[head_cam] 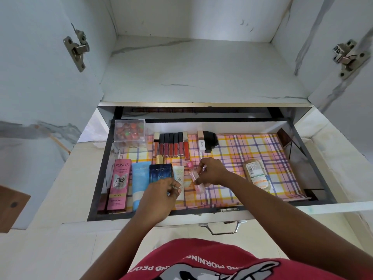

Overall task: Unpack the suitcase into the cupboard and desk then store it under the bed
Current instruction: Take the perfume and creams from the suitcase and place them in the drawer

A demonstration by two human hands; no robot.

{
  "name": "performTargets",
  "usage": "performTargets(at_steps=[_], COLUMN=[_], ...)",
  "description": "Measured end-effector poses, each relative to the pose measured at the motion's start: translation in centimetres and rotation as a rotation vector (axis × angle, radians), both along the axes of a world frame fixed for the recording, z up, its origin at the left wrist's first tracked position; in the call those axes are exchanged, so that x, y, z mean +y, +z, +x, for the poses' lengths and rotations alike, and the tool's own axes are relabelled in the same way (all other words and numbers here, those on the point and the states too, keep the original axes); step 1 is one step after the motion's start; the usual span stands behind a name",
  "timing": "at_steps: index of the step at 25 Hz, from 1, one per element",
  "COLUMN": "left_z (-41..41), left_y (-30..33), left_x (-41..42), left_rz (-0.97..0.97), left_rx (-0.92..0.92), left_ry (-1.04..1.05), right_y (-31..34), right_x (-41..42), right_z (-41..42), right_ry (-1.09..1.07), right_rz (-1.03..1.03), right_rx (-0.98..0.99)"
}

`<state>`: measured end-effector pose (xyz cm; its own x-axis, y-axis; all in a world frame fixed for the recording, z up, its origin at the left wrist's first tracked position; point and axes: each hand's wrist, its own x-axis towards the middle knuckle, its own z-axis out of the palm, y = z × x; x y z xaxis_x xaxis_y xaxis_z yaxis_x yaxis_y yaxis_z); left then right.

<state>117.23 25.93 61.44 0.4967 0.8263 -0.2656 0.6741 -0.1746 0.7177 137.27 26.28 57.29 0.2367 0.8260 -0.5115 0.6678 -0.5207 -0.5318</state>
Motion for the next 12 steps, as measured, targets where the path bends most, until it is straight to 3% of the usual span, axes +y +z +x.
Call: performTargets(at_steps=[3,12], left_z=[0.0,0.7], left_y=[0.0,0.3], left_x=[0.0,0.0], left_rz=[0.0,0.032], left_rx=[-0.001,0.047], left_ry=[0.004,-0.035], right_y=[0.1,1.2], right_x=[0.2,0.1], right_z=[-0.6,-0.2], right_ry=[-0.187,-0.219], right_rz=[-0.084,-0.135], right_rx=[0.215,0.203])
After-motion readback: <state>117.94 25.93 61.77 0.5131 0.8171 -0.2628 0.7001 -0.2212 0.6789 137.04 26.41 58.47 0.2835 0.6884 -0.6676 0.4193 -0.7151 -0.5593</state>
